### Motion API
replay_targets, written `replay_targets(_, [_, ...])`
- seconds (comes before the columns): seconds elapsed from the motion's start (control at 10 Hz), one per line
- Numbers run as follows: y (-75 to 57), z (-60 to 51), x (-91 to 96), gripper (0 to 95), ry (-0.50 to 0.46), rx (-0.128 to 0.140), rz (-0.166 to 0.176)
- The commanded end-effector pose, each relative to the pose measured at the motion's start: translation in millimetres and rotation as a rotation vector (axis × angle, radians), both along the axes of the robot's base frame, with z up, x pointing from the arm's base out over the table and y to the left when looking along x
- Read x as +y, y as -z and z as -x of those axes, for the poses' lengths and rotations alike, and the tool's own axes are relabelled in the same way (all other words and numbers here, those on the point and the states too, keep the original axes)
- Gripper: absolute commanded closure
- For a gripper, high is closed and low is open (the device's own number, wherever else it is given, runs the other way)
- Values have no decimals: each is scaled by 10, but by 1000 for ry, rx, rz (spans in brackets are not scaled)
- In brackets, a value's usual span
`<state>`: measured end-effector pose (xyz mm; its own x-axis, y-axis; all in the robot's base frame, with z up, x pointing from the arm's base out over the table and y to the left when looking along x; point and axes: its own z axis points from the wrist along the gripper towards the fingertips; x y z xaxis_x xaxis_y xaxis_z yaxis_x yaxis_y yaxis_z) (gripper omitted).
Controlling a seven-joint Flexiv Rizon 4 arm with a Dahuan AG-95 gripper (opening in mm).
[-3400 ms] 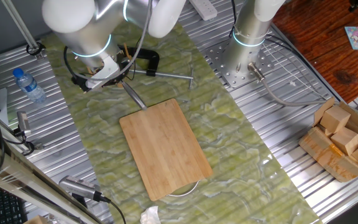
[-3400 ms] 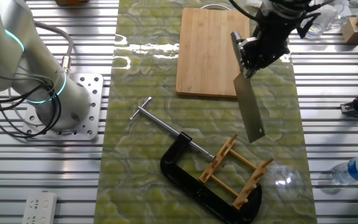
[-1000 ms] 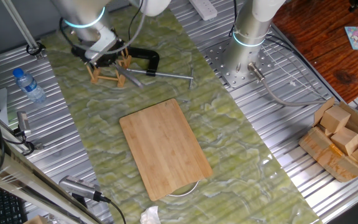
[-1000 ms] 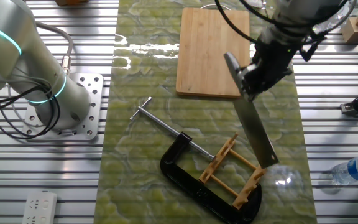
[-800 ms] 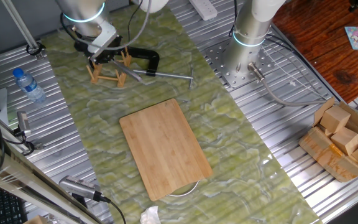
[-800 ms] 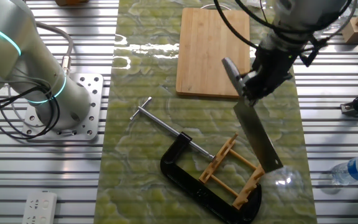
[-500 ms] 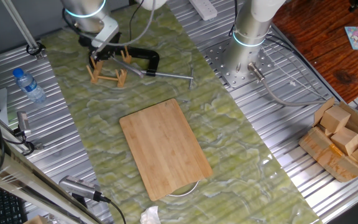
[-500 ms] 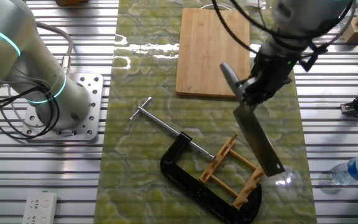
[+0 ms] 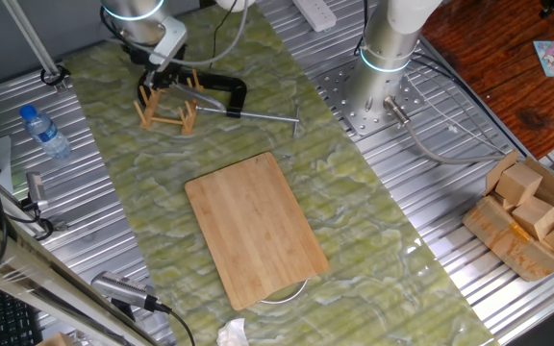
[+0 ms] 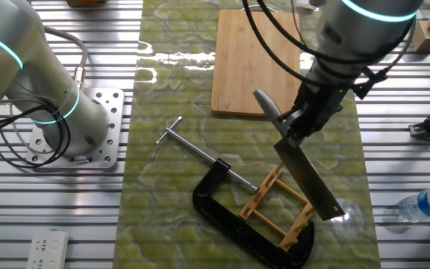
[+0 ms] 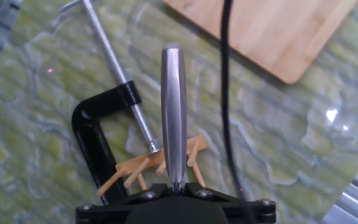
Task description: Put the knife on the knife rack
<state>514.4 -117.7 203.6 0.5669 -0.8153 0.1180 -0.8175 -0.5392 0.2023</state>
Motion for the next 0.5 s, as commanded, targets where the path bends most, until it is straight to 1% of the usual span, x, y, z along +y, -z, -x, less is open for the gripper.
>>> replay_targets(0.1, [3,56,-58,950,-45,-2,0])
replay_targets(0.5, [54,109,-99,950,-108,0,-9])
